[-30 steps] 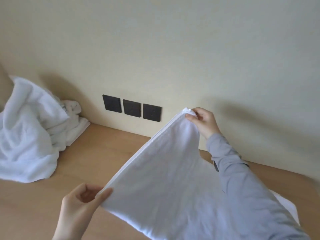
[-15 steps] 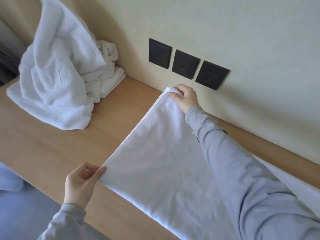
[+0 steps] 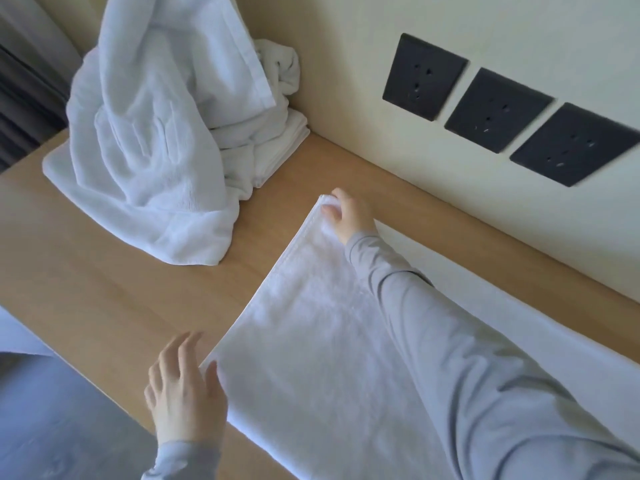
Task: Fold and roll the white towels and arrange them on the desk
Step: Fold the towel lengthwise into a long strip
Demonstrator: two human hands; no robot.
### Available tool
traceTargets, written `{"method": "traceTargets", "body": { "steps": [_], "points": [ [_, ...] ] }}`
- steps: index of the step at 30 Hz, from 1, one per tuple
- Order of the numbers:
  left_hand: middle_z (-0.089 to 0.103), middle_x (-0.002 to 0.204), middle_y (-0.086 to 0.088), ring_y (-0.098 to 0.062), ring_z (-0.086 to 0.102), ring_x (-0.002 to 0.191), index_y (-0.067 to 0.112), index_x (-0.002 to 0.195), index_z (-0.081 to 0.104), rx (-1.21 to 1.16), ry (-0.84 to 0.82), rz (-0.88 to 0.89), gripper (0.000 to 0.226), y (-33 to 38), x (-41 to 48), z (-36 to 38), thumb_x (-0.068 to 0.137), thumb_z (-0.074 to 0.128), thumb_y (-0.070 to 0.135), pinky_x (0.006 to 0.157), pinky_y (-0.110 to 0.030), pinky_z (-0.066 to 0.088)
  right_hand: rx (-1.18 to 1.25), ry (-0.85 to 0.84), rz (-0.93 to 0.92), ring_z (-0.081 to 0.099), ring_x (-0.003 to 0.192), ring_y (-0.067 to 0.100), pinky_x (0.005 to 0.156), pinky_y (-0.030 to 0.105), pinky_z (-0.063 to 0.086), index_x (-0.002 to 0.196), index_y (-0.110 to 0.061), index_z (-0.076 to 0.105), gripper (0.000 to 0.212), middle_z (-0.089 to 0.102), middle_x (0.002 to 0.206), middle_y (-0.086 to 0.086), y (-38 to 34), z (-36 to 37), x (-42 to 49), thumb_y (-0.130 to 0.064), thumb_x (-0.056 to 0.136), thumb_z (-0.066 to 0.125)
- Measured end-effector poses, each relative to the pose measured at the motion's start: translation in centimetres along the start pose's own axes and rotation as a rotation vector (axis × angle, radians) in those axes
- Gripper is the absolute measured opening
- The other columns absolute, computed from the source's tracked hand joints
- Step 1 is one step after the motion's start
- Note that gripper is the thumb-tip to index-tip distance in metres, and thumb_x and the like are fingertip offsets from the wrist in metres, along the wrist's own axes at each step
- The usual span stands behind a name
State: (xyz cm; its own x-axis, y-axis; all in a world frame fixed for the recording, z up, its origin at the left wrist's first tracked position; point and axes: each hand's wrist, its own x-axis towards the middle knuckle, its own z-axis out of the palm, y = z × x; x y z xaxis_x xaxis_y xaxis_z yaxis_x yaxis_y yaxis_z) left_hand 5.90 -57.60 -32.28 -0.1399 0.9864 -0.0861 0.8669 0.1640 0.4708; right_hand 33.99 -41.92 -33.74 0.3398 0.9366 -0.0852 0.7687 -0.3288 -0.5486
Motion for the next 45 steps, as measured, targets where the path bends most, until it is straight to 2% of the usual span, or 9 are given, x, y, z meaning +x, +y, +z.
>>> {"method": "traceTargets", "body": {
  "steps": [5,10,18,22,25,29,33,37,45],
  "points": [
    [0.043,0.144,-0.013,-0.025,0.035,0.134,0.007,0.135,0.048,0.210,-0.258,0.632,0.060,4.0,0.9,3.1,0.098,0.018,0.044,0.109,-0.041,0.025,-0.365,0.001,-0.184,0.013,0.144,0.024,0.113,0.054,0.002,0.143,-0.014,0.024,0.058,0.017,0.154,0.008,-3.6,3.8,-6.5,-0.013,0.090,0.046],
    [0.050,0.138,-0.016,-0.022,0.031,0.134,0.003,0.128,0.056,0.297,-0.385,0.701,0.068,2.4,2.3,4.4,0.099,0.011,0.045,0.115,-0.038,0.015,-0.290,-0.212,-0.809,0.027,0.141,0.017,0.115,0.049,0.019,0.138,-0.013,0.043,0.046,0.038,0.148,0.003,-1.5,5.1,-14.0,-0.032,0.098,0.036],
    [0.027,0.153,-0.010,-0.021,0.021,0.143,0.004,0.144,0.031,0.233,-0.284,0.671,0.071,1.9,2.4,4.9,0.095,0.020,0.055,0.116,-0.037,0.015,-0.592,-0.251,-0.381,0.001,0.146,0.013,0.119,0.041,0.003,0.149,-0.029,0.004,0.054,0.004,0.158,-0.007,5.7,-0.8,-1.1,-0.042,0.099,0.019],
    [0.026,0.153,-0.011,-0.021,0.019,0.143,0.004,0.145,0.027,0.252,-0.290,0.668,0.071,2.2,2.4,4.8,0.095,0.019,0.054,0.115,-0.039,0.016,-0.500,-0.016,-0.291,0.003,0.146,0.025,0.117,0.046,-0.002,0.149,-0.009,0.010,0.061,0.006,0.158,0.008,2.1,0.4,-5.3,-0.039,0.096,0.015],
    [0.028,0.152,-0.013,-0.021,0.022,0.141,0.002,0.144,0.029,0.260,-0.298,0.673,0.070,2.3,2.5,4.8,0.096,0.014,0.051,0.116,-0.038,0.014,-0.258,-0.048,-0.486,0.011,0.145,0.025,0.118,0.046,0.011,0.146,-0.002,0.022,0.056,0.017,0.156,0.013,-0.8,3.4,-14.5,-0.033,0.099,0.024],
    [0.028,0.152,-0.013,-0.021,0.021,0.141,0.002,0.144,0.028,0.274,-0.293,0.682,0.070,2.4,2.4,4.8,0.096,0.014,0.051,0.116,-0.037,0.012,-0.439,-0.265,-0.689,0.015,0.145,0.019,0.113,0.050,0.025,0.146,-0.011,0.028,0.056,0.024,0.155,0.005,3.9,2.0,-19.9,-0.041,0.099,0.024],
    [0.023,0.154,-0.010,-0.019,0.017,0.143,0.007,0.148,0.019,0.292,-0.279,0.676,0.070,2.3,2.3,5.0,0.095,0.014,0.053,0.117,-0.035,0.008,-0.538,-0.186,-0.270,0.018,0.143,0.024,0.112,0.052,0.027,0.147,-0.009,0.024,0.070,0.025,0.154,0.008,12.8,-5.6,-14.8,-0.054,0.095,0.007],
    [0.021,0.155,-0.010,-0.019,0.018,0.142,0.005,0.148,0.021,0.331,-0.269,0.674,0.073,2.4,2.1,5.0,0.094,0.011,0.055,0.117,-0.034,0.007,-0.595,-0.155,0.107,0.000,0.146,0.017,0.118,0.039,-0.002,0.149,-0.008,0.007,0.070,0.008,0.158,0.006,17.2,-8.8,-12.5,-0.053,0.094,0.007],
    [0.024,0.153,-0.016,-0.026,0.018,0.142,-0.001,0.144,0.028,0.201,-0.232,0.696,0.058,6.8,-4.3,6.3,0.095,0.023,0.031,0.117,-0.042,0.010,-0.352,0.007,-0.352,0.017,0.144,0.026,0.116,0.045,0.021,0.143,-0.003,0.031,0.051,0.026,0.153,0.013,6.2,-0.3,-26.2,-0.022,0.096,0.030]
  ]
}}
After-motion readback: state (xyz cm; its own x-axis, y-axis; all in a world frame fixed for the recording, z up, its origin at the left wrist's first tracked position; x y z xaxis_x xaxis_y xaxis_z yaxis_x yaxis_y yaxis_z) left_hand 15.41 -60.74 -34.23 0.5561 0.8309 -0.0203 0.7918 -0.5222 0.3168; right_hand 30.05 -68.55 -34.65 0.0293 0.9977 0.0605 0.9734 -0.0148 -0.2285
